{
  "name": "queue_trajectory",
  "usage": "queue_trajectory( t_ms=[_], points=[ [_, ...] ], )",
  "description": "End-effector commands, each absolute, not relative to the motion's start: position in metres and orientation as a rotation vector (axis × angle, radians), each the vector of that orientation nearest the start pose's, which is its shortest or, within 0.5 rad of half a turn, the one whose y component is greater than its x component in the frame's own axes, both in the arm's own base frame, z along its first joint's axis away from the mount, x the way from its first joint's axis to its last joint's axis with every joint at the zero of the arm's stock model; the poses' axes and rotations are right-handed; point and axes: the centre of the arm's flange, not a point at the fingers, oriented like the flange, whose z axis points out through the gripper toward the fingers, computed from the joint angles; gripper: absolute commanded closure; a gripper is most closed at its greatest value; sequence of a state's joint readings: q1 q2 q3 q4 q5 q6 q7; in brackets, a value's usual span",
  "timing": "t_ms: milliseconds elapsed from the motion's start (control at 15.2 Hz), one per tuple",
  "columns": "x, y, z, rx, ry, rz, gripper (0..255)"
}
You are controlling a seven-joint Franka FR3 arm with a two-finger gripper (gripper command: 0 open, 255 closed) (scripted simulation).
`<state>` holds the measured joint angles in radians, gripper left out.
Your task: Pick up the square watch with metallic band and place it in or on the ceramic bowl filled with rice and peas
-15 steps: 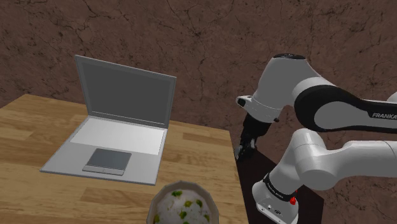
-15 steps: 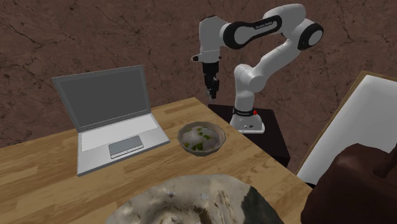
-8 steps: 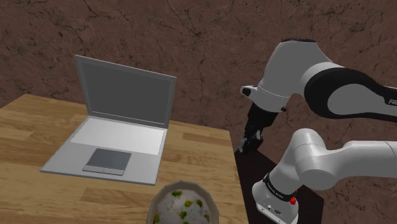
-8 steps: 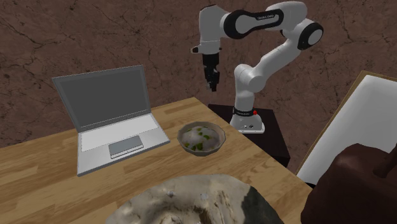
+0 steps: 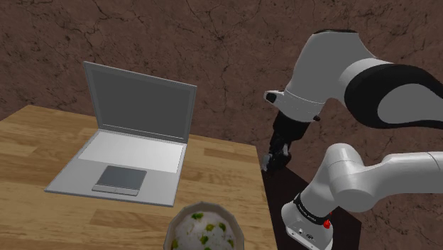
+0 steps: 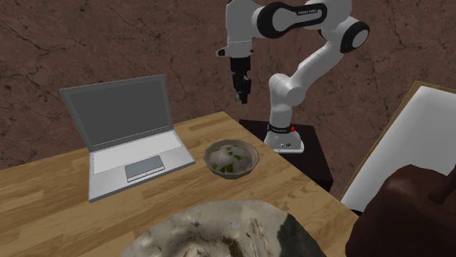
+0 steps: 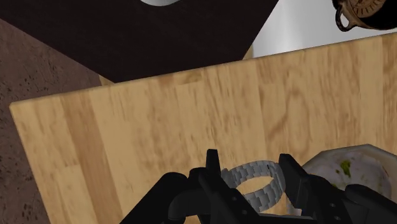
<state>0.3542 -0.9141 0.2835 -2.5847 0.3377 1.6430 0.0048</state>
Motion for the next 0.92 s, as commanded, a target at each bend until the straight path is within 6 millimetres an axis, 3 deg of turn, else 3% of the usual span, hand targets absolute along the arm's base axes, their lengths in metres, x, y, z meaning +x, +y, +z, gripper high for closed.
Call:
queue_trajectory(
  t_ms=[0,858],
  points=[
    [0.202,0.232,0.512,-2.951,-0.735,0.108,255],
    [0.207,0.404,0.510,-2.951,-0.735,0.108,255]
  ],
)
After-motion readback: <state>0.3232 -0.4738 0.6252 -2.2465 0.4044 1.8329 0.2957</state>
